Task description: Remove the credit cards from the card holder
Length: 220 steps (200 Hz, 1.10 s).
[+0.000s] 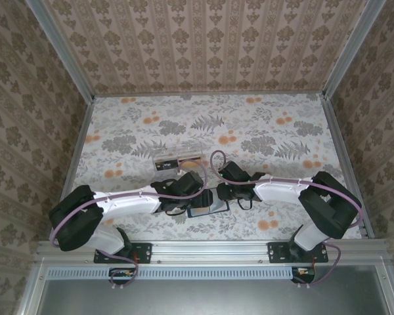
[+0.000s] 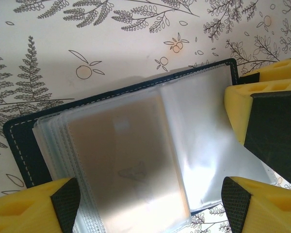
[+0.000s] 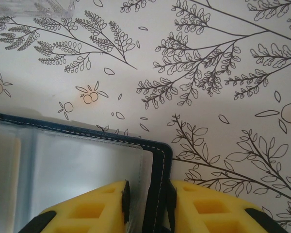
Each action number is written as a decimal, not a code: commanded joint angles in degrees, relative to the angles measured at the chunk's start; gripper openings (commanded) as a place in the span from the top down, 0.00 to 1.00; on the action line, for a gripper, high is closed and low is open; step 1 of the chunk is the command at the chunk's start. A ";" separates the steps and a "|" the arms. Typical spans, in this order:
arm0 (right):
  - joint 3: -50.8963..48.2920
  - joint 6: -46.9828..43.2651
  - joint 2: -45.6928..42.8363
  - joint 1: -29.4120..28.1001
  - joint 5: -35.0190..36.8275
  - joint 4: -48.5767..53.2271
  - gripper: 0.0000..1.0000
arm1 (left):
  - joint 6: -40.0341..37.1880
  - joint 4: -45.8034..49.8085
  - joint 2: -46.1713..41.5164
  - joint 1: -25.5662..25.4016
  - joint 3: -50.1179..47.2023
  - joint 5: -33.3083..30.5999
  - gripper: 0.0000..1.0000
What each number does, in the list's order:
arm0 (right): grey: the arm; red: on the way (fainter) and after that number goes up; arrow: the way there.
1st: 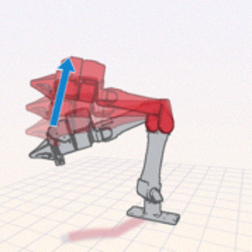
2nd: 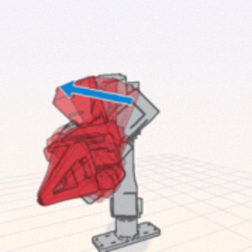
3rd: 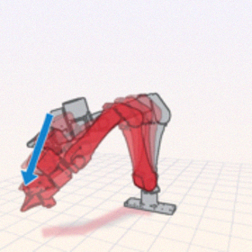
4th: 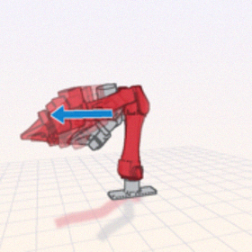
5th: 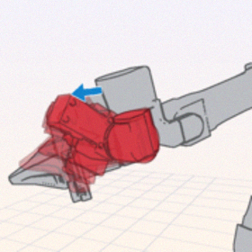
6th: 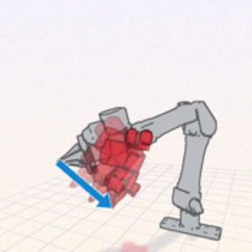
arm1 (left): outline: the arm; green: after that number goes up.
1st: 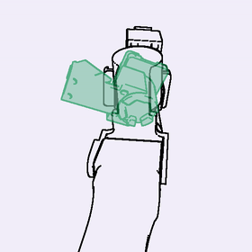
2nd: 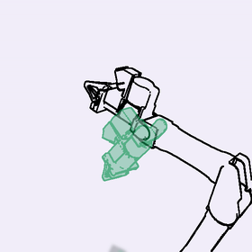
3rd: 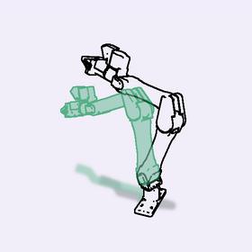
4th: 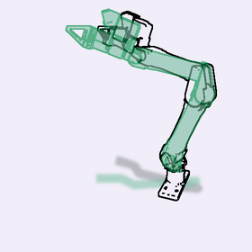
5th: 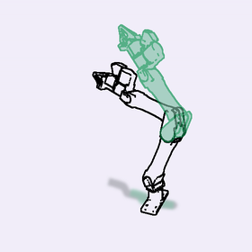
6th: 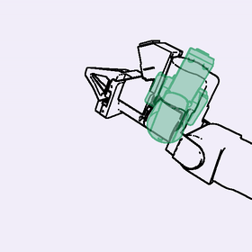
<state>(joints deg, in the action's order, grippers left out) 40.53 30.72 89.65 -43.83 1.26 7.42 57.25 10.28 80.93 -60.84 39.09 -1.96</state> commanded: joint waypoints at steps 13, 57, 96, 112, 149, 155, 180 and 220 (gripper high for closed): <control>-0.81 1.32 3.77 -1.30 -4.36 -0.16 0.70 | 0.55 -0.10 1.26 -0.60 0.01 -0.09 0.20; -0.90 1.36 3.58 -1.28 -4.42 -0.10 0.70 | 0.58 -1.33 3.05 -0.60 0.37 1.01 0.20; -0.81 1.24 3.70 -1.34 -4.35 -0.03 0.70 | 0.50 -5.12 2.85 -0.60 -0.43 2.67 0.19; -0.72 1.27 3.84 -1.32 -4.38 0.04 0.70 | 0.46 -7.11 2.16 -0.60 -1.11 3.25 0.18; -0.68 1.27 4.00 -1.32 -4.34 0.01 0.70 | -0.03 -9.37 0.31 -0.60 -2.17 3.54 0.11; -0.63 1.31 4.10 -1.29 -4.39 -0.02 0.69 | -0.04 -9.65 0.12 -0.60 -2.26 3.62 0.09; -0.63 1.27 4.13 -1.30 -4.42 -0.02 0.70 | -0.36 -10.83 0.00 -0.60 -2.62 4.24 0.01; -0.72 1.36 3.79 -1.29 -4.23 0.12 0.70 | -0.60 -11.25 -0.75 -0.60 -3.18 4.20 0.00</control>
<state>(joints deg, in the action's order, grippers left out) 40.75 30.92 89.86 -43.83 1.26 7.49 57.21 1.91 81.91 -61.10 36.91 0.89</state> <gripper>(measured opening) 0.305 0.993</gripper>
